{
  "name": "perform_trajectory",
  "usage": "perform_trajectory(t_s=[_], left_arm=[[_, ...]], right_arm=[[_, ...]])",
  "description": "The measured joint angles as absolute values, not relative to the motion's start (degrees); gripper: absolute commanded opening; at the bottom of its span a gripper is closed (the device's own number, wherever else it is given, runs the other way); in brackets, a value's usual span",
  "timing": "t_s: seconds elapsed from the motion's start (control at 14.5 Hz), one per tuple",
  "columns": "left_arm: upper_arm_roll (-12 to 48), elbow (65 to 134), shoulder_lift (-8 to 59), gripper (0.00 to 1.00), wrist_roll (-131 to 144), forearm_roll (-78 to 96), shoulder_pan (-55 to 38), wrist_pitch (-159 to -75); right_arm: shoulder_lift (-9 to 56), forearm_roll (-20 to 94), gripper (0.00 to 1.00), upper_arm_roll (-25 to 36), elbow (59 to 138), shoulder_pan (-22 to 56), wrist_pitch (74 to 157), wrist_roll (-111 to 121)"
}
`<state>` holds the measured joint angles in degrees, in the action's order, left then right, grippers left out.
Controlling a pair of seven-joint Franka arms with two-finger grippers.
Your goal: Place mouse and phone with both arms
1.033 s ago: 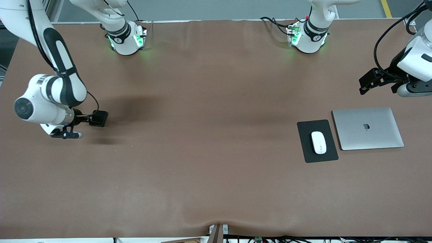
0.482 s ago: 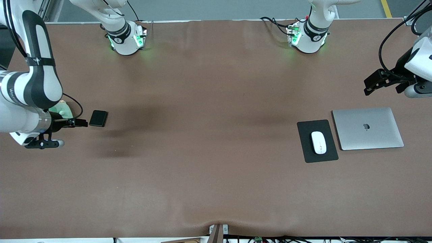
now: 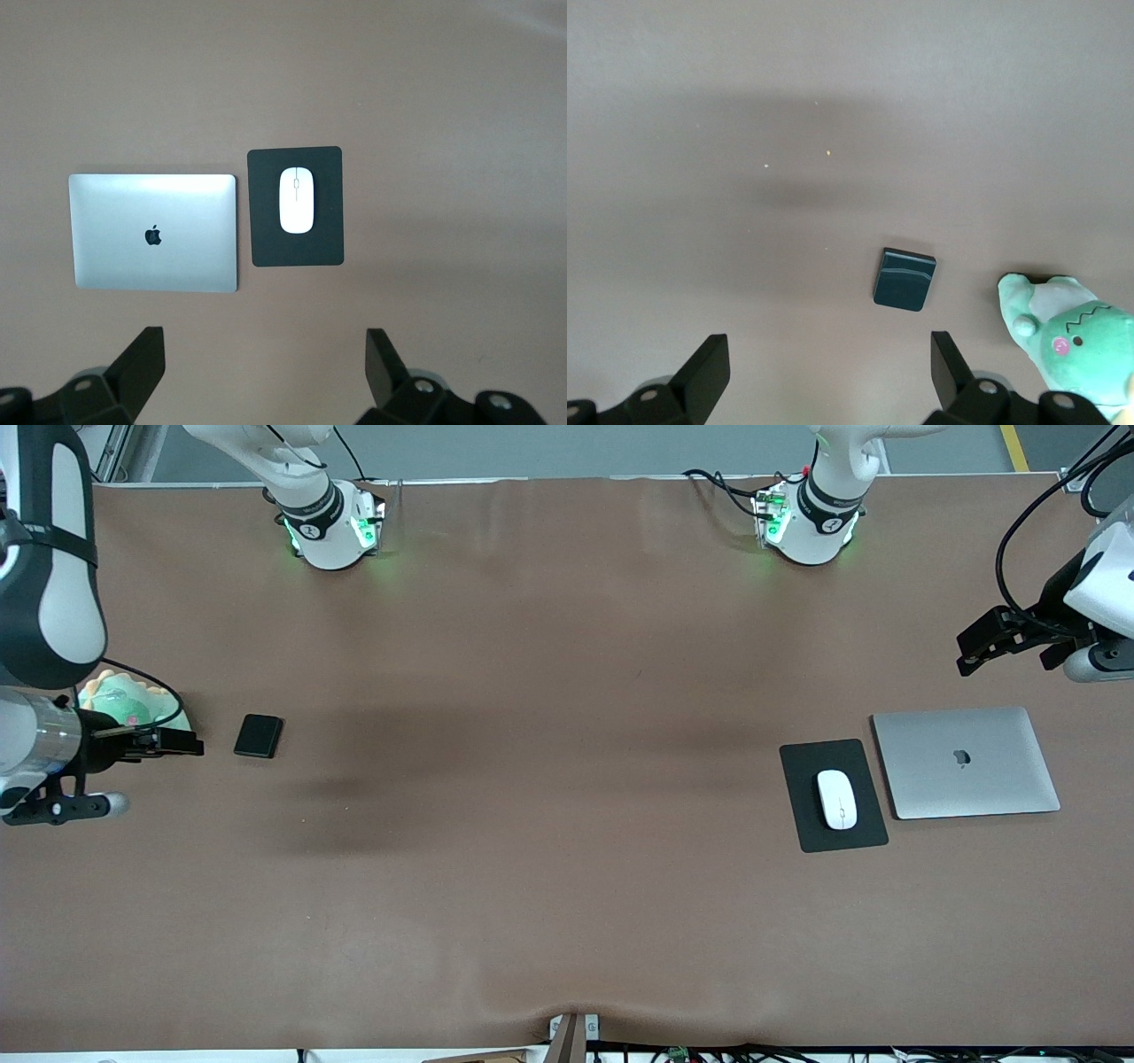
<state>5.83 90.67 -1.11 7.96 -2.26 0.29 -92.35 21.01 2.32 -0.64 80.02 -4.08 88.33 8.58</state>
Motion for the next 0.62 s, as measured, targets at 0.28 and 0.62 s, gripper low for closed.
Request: perform_trajectory(t_s=[0.28,0.62], left_arm=[[5.82,90.66,-1.11,1.00,7.96,-2.26,0.29,-92.34],[5.82,90.66,-1.11,1.00,7.96,-2.26,0.29,-92.34]], right_arm=[[21.55,1.37,1.00,-0.81,73.56,-4.20,85.80,8.58],[19.13,1.14,1.00,-1.82,69.87,-3.87,78.76,8.58]])
